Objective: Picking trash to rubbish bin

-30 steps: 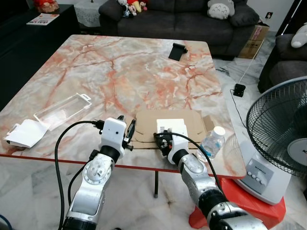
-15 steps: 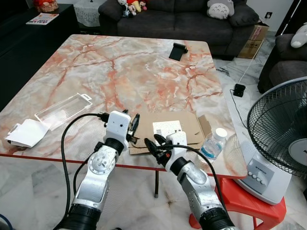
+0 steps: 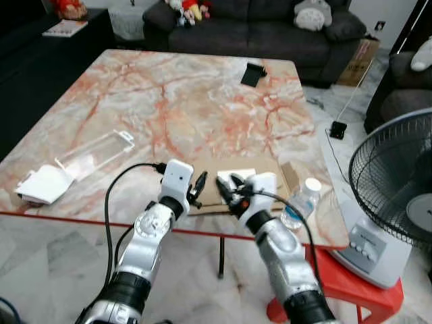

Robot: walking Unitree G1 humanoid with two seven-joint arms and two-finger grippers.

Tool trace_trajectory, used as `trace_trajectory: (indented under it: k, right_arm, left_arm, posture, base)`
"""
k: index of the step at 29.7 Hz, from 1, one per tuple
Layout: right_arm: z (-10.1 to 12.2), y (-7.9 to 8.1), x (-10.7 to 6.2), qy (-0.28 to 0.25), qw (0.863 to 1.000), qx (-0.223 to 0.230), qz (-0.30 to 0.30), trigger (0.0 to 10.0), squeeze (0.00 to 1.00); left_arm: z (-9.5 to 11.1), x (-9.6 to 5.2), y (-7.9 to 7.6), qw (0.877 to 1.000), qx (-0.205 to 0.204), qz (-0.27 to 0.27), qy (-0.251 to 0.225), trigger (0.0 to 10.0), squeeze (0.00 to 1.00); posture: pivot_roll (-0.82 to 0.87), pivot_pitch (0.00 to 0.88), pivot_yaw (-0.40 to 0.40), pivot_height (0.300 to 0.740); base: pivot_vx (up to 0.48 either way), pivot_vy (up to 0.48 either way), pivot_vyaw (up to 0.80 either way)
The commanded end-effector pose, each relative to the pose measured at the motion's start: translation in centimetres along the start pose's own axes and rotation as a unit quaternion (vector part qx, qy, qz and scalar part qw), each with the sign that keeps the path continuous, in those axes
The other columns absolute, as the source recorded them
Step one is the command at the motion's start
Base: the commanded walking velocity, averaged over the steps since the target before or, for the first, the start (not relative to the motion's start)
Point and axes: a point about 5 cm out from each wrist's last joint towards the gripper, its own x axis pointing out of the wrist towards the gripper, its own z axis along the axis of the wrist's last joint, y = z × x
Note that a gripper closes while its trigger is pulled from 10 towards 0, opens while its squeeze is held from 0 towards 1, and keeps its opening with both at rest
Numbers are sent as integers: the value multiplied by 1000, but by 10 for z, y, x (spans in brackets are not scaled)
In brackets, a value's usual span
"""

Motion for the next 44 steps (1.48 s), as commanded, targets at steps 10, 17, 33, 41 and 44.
trace_trajectory:
  k: [10, 17, 33, 41, 44]
  right_arm:
    - [51, -11, 20, -97, 993, -8, -68, 10000, 0]
    - [63, -8, 26, -115, 991, -1, -71, 10000, 0]
    - [53, -11, 21, -97, 993, 5, -73, 10000, 0]
    - [52, -7, 24, -93, 993, 11, -65, 10000, 0]
    - [50, -6, 25, -91, 994, 12, -63, 10000, 0]
  left_arm:
    - [-1, 9, 2, 1000, -5, -12, -5, 10000, 0]
    - [-7, 33, -20, 995, 40, -69, 67, 10000, 0]
    - [-39, 24, 5, 982, 17, 17, 189, 10000, 0]
    - [-63, -6, 21, 971, -48, 66, 226, 10000, 0]
    - [-63, -20, 13, 971, -51, 56, 229, 10000, 0]
  posture:
    - [-27, 67, -16, 740]
    - [-43, 74, -19, 740]
    - [-38, 89, -31, 740]
    - [0, 92, -34, 740]
    - [15, 93, -36, 740]
  base:
    - [0, 0, 0]
    - [0, 0, 0]
    - [0, 0, 0]
    - [0, 0, 0]
    - [0, 0, 0]
